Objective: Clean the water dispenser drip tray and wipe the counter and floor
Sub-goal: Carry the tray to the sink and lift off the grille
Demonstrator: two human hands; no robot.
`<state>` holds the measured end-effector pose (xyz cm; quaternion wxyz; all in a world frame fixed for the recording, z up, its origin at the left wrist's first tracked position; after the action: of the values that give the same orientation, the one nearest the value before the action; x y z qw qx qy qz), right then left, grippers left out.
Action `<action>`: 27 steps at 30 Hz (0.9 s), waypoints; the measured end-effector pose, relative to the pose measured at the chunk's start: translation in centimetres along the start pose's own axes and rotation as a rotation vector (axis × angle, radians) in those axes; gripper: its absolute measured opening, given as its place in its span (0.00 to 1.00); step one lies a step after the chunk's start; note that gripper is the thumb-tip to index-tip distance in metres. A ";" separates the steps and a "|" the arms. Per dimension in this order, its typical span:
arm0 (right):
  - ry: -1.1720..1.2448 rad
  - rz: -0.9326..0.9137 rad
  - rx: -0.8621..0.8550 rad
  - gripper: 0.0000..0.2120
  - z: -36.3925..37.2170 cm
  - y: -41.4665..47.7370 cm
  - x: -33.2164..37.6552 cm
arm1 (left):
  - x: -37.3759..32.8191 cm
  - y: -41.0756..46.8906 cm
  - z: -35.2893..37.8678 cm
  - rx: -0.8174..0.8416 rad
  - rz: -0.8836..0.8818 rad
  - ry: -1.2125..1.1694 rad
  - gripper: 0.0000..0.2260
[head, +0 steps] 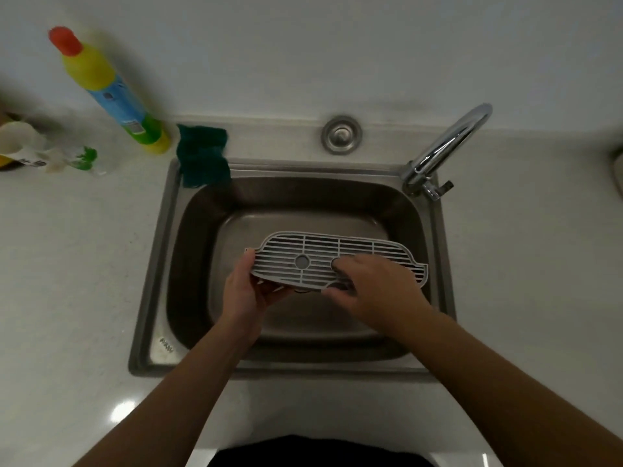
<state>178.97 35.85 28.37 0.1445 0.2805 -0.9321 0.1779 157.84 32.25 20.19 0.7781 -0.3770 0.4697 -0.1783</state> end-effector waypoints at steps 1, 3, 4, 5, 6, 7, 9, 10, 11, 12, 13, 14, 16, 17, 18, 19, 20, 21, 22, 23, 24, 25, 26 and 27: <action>-0.010 -0.020 0.013 0.25 0.0 0.5 -0.1 | 0.0 0.3 -0.1 -0.003 -0.008 -0.009 0.24; 0.022 -0.053 0.041 0.21 -0.2 1.6 -0.2 | -0.1 1.0 -0.3 -0.018 -0.024 -0.032 0.23; 0.041 -0.061 0.069 0.19 -0.3 2.1 -0.2 | -0.2 1.3 -0.4 -0.024 -0.030 -0.039 0.23; 0.047 -0.067 0.106 0.17 -0.4 2.5 -0.3 | -0.1 1.6 -0.5 -0.026 -0.033 -0.042 0.23; 0.035 -0.073 0.143 0.16 -0.5 2.9 -0.3 | -0.1 1.9 -0.5 -0.027 -0.035 -0.042 0.22; 0.006 -0.082 0.167 0.15 -0.5 3.3 -0.2 | 0.0 2.1 -0.5 -0.027 -0.039 -0.043 0.22; -0.105 -0.119 0.143 0.15 -0.8 3.8 0.0 | 0.1 2.6 -0.6 -0.033 -0.048 -0.062 0.22; -0.164 -0.146 0.114 0.14 -0.9 3.9 0.2 | 0.1 2.7 -0.6 -0.038 -0.051 -0.073 0.22; -0.201 -0.167 0.098 0.14 -0.9 4.1 0.4 | 0.1 2.9 -0.7 -0.043 -0.054 -0.081 0.22; -0.214 -0.179 0.102 0.15 -0.9 4.1 0.5 | 0.1 3.0 -0.8 -0.049 -0.057 -0.086 0.22; -0.212 -0.187 0.122 0.16 -0.9 4.0 0.6 | 0.3 3.0 -0.9 -0.053 -0.061 -0.092 0.22; -0.205 -0.193 0.144 0.17 -1.0 3.9 0.8 | 0.4 3.0 -1.0 -0.056 -0.067 -0.101 0.23; -0.208 -0.202 0.142 0.18 -1.5 3.5 0.9 | 0.7 2.9 -1.0 -0.057 -0.080 -0.118 0.23; -0.217 -0.208 0.120 0.18 -1.9 3.2 1.0 | 0.8 2.8 -0.9 -0.055 -0.083 -0.120 0.24; -0.227 -0.213 0.093 0.17 -2.5 2.9 1.1 | 0.8 2.7 -0.7 -0.047 -0.081 -0.116 0.24; -0.237 -0.219 0.064 0.17 -3.2 2.4 1.1 | 0.7 2.6 -0.5 -0.035 -0.076 -0.107 0.24; -0.247 -0.224 0.038 0.16 -3.8 1.8 1.2 | 0.7 2.5 -0.3 -0.024 -0.071 -0.098 0.24; -0.252 -0.223 0.014 0.15 -4.4 1.1 1.1 | 0.7 2.3 -0.1 -0.016 -0.066 -0.091 0.23; -0.253 -0.210 -0.006 0.14 -5.1 0.2 0.9 | 0.7 2.2 0.0 -0.013 -0.060 -0.085 0.23; -0.257 -0.186 -0.026 0.13 -5.7 -0.7 0.5 | 0.7 2.0 0.1 -0.017 -0.053 -0.083 0.23; -0.264 -0.154 -0.046 0.13 -6.3 -1.6 -0.1 | 0.8 1.8 0.2 -0.027 -0.049 -0.091 0.23; -0.273 -0.115 -0.063 0.12 -6.8 -2.6 -1.0 | 0.9 1.6 0.2 -0.043 -0.050 -0.106 0.24; -0.277 -0.068 -0.077 0.11 -7.2 -3.5 -2.0 | 1.0 1.4 0.2 -0.059 -0.049 -0.118 0.24; -0.272 -0.015 -0.089 0.11 -7.4 -4.4 -3.3 | 1.0 1.2 0.1 -0.075 -0.043 -0.123 0.23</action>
<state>185.40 37.08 34.87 0.0304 0.3025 -0.9479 0.0954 158.35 32.47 18.71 0.7868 -0.4264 0.4189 -0.1537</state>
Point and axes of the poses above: each hand's wrist, its own y-axis towards the middle knuckle, its own z-axis out of the palm, x = y × z, the point moved 5 cm from there along y, towards the middle knuckle, and after that the axes turned 10 degrees about -z, right-handed, at the moved point
